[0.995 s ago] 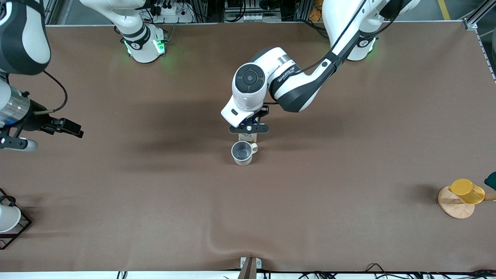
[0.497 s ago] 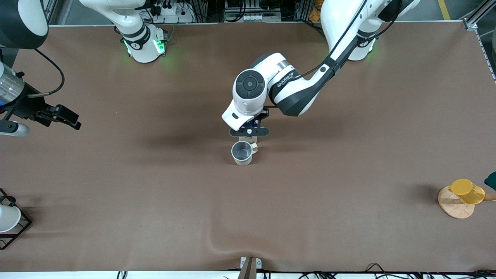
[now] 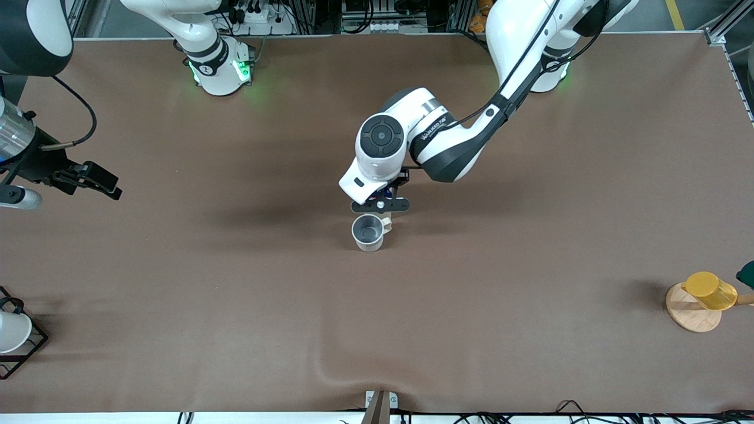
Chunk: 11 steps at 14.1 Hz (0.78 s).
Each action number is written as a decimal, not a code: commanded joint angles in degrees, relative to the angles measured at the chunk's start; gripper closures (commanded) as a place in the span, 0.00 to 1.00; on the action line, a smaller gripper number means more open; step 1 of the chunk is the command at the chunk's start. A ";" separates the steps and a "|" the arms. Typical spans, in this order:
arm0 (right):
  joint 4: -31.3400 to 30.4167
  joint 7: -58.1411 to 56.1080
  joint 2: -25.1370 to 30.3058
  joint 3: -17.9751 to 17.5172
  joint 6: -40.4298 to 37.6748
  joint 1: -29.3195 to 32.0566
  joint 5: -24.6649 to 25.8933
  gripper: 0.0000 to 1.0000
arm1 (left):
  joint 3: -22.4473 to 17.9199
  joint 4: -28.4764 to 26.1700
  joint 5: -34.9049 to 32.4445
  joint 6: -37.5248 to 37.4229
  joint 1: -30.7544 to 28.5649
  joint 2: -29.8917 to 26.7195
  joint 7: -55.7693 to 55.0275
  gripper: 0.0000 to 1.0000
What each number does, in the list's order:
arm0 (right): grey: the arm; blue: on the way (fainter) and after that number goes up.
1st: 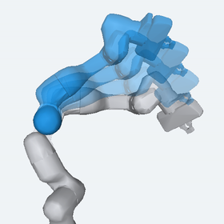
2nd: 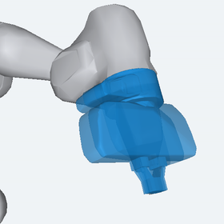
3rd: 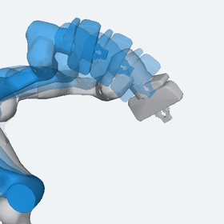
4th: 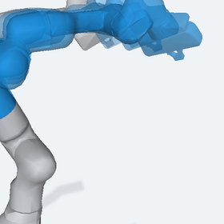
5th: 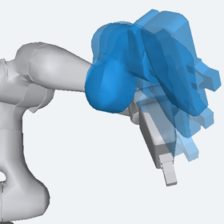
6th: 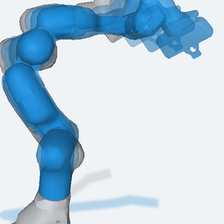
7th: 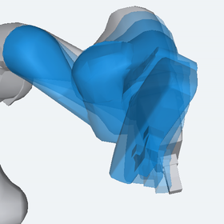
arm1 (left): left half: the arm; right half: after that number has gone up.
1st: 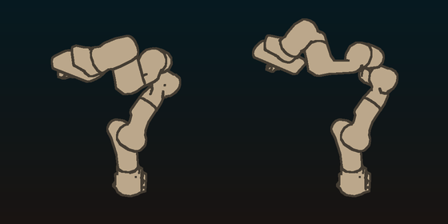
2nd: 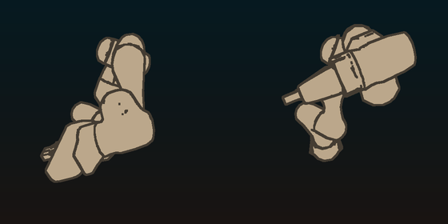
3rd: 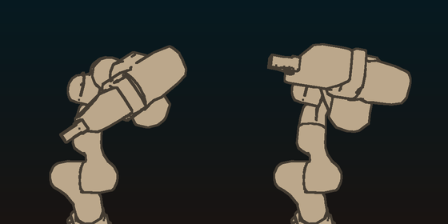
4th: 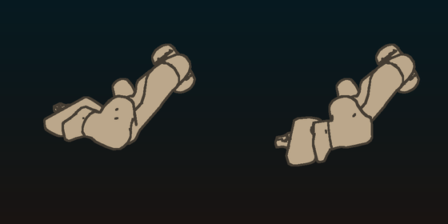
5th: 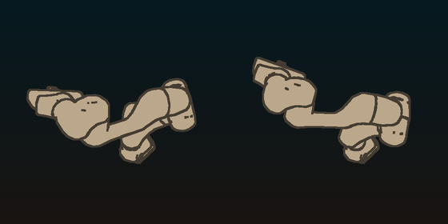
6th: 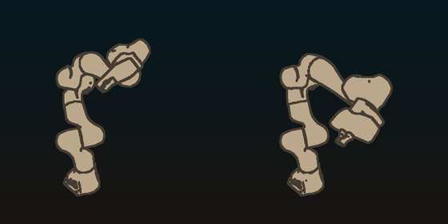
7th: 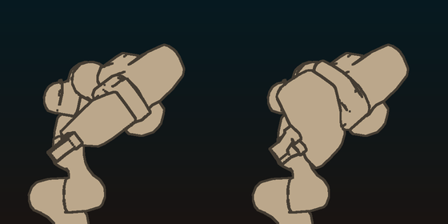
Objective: Place milk next to cup
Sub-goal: 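Lower the milk carton beside the mug and open the left gripper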
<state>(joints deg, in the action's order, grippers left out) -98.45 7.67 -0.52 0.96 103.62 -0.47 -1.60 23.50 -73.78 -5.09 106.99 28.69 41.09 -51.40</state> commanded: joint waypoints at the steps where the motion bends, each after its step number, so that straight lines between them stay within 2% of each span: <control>1: 1.24 0.94 -0.36 0.18 -0.08 -0.14 -0.24 0.00 | -0.65 1.62 0.25 0.15 0.84 0.49 -0.72 0.00; 5: 1.15 0.94 -0.53 0.18 0.01 -0.06 -0.33 0.00 | 0.06 1.62 0.25 -0.64 0.84 -1.00 -1.07 0.00; 11: 1.15 0.86 -0.88 0.27 -0.26 -0.23 -0.07 0.00 | -0.47 1.36 0.08 -11.18 -4.34 -12.06 -0.46 0.00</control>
<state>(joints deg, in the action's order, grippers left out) -98.17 7.72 -0.76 1.09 103.63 -0.47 -1.60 23.47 -70.84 -5.08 99.51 26.62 34.21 -51.40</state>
